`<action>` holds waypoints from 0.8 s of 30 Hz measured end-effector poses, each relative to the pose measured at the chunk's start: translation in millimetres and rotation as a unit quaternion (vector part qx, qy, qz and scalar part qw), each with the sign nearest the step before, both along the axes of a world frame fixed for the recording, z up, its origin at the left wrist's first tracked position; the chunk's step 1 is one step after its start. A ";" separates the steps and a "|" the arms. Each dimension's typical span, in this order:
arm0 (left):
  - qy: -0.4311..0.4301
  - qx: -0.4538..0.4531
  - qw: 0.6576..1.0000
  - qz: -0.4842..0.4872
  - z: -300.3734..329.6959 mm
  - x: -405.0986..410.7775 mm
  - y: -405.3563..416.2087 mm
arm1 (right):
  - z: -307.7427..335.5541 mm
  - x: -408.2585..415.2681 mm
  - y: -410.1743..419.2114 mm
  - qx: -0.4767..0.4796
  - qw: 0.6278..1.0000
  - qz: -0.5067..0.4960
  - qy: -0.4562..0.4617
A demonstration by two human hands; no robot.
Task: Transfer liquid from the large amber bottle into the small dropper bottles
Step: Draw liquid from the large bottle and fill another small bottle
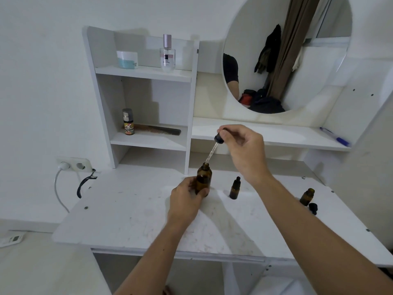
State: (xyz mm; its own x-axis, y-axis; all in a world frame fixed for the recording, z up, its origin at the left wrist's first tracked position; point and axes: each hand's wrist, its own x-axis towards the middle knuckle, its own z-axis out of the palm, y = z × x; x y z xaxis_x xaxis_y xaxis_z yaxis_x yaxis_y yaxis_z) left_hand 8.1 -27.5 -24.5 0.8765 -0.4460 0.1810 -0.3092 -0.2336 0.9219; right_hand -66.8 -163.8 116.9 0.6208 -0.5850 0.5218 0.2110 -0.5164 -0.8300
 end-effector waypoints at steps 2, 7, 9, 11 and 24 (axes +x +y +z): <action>0.010 -0.003 1.000 0.005 0.1 0.2 0.4 | 7.9 -7.9 -4.1 0.009 1.000 -0.008 -0.022; 0.022 -0.035 0.998 0.045 3.0 -13.6 9.6 | 13.0 -45.1 -22.5 0.003 0.998 -0.045 -0.046; 0.036 -0.054 0.996 0.060 4.1 -30.2 14.5 | 7.6 -65.1 -32.8 0.009 0.997 -0.059 -0.046; 0.048 -0.070 0.995 0.061 4.4 -53.0 15.2 | 0.7 -86.8 -43.9 0.021 0.996 -0.074 -0.049; 0.069 -0.053 0.982 -0.169 2.6 -156.9 -97.5 | -23.8 -212.0 -127.3 0.058 0.980 -0.187 -0.027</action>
State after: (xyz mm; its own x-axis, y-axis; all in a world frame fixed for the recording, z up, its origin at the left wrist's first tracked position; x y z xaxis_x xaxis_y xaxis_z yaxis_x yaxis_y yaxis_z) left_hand -148.8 -125.0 -21.9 0.7013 -0.7006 0.1318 -0.2230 -0.0400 0.9740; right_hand -278.8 -291.0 93.0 0.3252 -0.8240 0.4640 0.0704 -0.4682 -0.8808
